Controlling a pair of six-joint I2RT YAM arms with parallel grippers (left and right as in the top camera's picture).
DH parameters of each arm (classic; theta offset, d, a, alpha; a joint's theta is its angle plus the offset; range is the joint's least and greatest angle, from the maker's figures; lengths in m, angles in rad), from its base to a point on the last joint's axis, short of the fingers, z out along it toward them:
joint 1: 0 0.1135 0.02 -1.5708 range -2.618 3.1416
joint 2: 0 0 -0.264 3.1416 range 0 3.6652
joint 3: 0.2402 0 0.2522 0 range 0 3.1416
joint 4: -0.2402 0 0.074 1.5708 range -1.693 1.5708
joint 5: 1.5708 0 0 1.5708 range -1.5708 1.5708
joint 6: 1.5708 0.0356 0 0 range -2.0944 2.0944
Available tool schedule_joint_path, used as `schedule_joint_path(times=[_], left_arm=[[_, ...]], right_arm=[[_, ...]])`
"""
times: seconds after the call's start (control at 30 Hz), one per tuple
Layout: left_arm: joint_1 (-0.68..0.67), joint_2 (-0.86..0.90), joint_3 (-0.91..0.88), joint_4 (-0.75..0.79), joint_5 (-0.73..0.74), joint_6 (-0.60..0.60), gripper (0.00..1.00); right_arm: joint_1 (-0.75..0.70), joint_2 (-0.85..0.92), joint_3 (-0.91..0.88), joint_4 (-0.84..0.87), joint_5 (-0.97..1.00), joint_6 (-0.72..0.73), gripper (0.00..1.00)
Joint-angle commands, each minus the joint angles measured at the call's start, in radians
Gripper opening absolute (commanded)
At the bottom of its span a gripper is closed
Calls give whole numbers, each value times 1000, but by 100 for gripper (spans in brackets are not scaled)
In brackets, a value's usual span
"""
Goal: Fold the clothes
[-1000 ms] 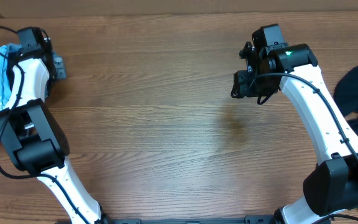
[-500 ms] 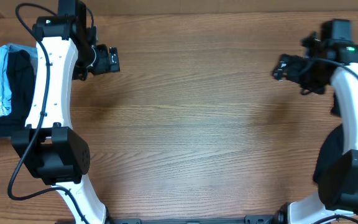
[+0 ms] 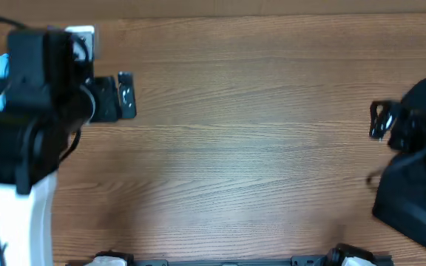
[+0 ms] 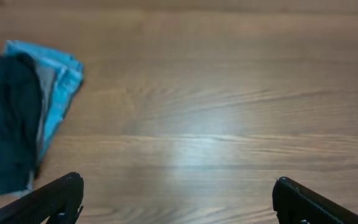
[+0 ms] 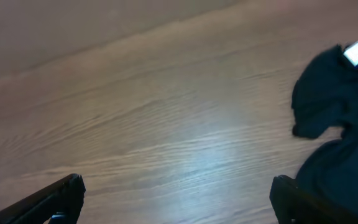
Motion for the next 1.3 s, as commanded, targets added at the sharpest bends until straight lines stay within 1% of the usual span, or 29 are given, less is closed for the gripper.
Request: schedule_joint_path(times=[0.0,0.1,0.17,0.2,0.27,0.33,0.4,0.47,0.5,0.6,0.67,0.93,0.97,1.07,1.13,1.2,1.27], left_arm=[[-13,-77,-35,18,-42,24,100],[-13,-204,-238,105,-42,44,100],[-13,-287,-393,163,-42,53,100],[-12,-357,-510,211,-54,58,100],[-10,-458,-665,280,-84,55,100],[-10,-564,-826,342,-120,-3,100],[-10,-622,-934,340,-173,-41,100],[-10,-635,-995,336,-195,-41,100],[-10,-629,-1037,360,-196,-40,100],[-10,-592,-1106,396,-188,-60,100],[-10,-559,-1123,388,-188,-60,100],[-10,-401,-1123,381,-188,-60,100],[-10,-385,-1123,382,-188,-60,100],[-10,-324,-1123,382,-188,-60,100],[-10,-283,-1123,382,-188,-60,100],[-10,-237,-1123,382,-188,-60,100],[-10,-198,-1123,382,-188,-60,100]], right_arm=[[3,-162,-139,34,-20,-26,100],[3,-286,-268,28,-37,-21,100],[3,-303,-301,-16,-39,-22,100],[3,-303,-312,-58,-39,-22,100],[3,-301,-323,-117,-38,-22,100],[3,-300,-323,-134,-38,-22,100],[3,-300,-323,-134,-38,-22,100],[3,-300,-323,-134,-38,-22,100],[3,-300,-323,-134,-38,-22,100],[10,-299,-323,-133,-36,-22,100],[23,-299,-323,-133,-35,-23,100],[39,-301,-323,-133,-34,-23,100],[76,-301,-323,-133,-35,-23,100],[267,-322,-323,-132,-26,-29,100],[398,-358,-324,-106,58,-33,100],[515,-408,-360,35,132,-34,100],[578,-466,-441,190,195,-34,100]])
